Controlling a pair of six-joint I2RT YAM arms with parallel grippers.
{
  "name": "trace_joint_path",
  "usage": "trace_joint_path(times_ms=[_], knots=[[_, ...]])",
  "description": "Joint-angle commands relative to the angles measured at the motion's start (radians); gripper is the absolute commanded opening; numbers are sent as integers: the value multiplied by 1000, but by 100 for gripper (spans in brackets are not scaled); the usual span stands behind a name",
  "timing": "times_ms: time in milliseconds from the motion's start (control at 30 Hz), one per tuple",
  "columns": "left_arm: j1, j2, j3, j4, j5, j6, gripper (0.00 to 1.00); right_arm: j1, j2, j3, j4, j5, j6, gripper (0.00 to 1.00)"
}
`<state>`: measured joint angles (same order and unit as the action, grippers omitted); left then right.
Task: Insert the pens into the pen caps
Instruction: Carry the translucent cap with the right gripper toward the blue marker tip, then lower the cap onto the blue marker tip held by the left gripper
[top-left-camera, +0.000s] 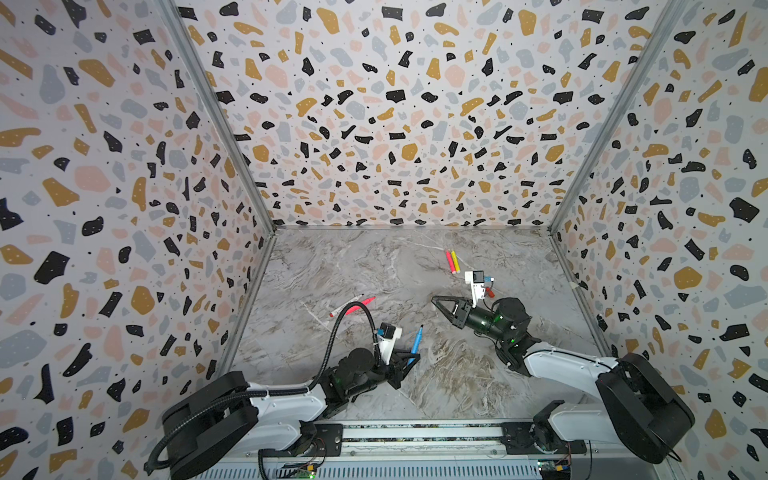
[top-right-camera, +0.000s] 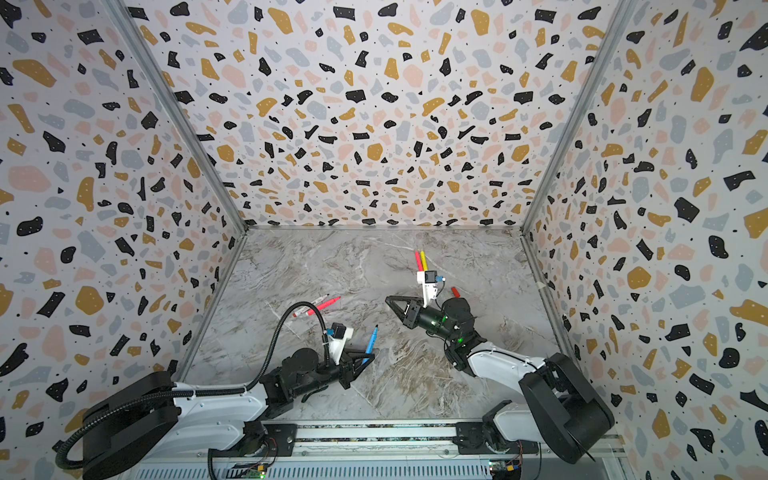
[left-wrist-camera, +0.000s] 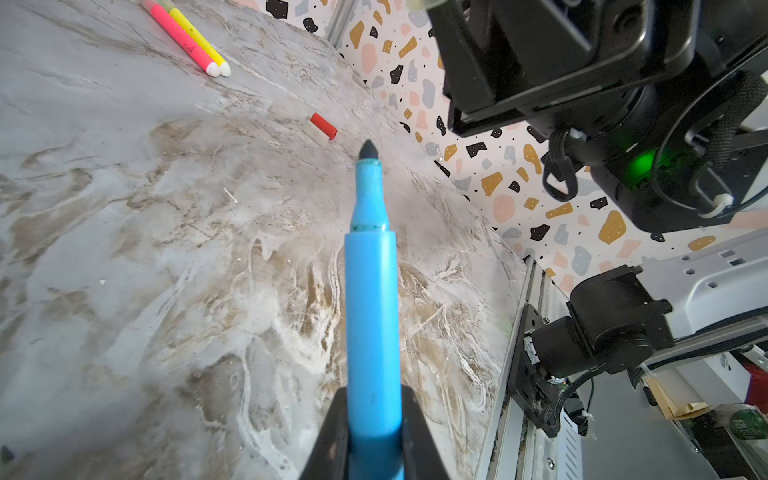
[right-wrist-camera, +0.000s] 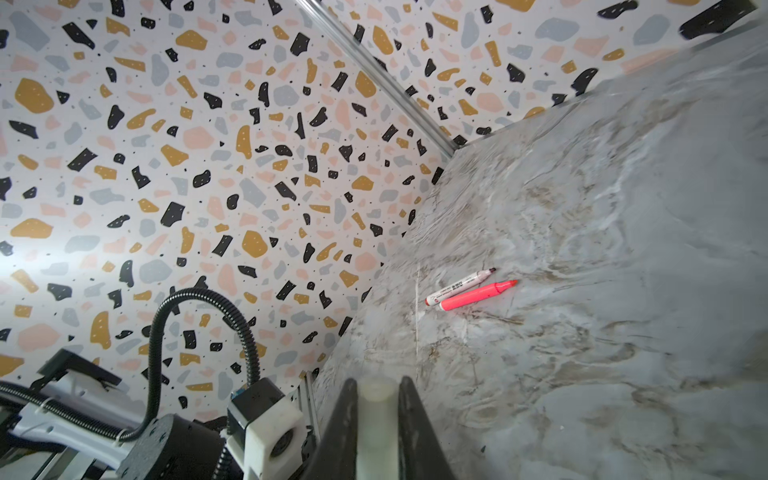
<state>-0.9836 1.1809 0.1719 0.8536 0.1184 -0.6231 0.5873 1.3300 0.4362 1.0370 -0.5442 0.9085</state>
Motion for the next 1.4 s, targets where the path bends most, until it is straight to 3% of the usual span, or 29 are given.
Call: trace_joint_path(times_ms=[0, 533, 1367], knots=[[-10, 1, 32, 83, -9, -1, 0, 11, 20, 9, 124, -72, 4, 4], [-17, -39, 30, 58, -23, 5, 0, 71, 103, 19, 211, -120, 9, 4], [-20, -75, 21, 36, -37, 6, 0, 68, 66, 22, 167, -48, -11, 4]])
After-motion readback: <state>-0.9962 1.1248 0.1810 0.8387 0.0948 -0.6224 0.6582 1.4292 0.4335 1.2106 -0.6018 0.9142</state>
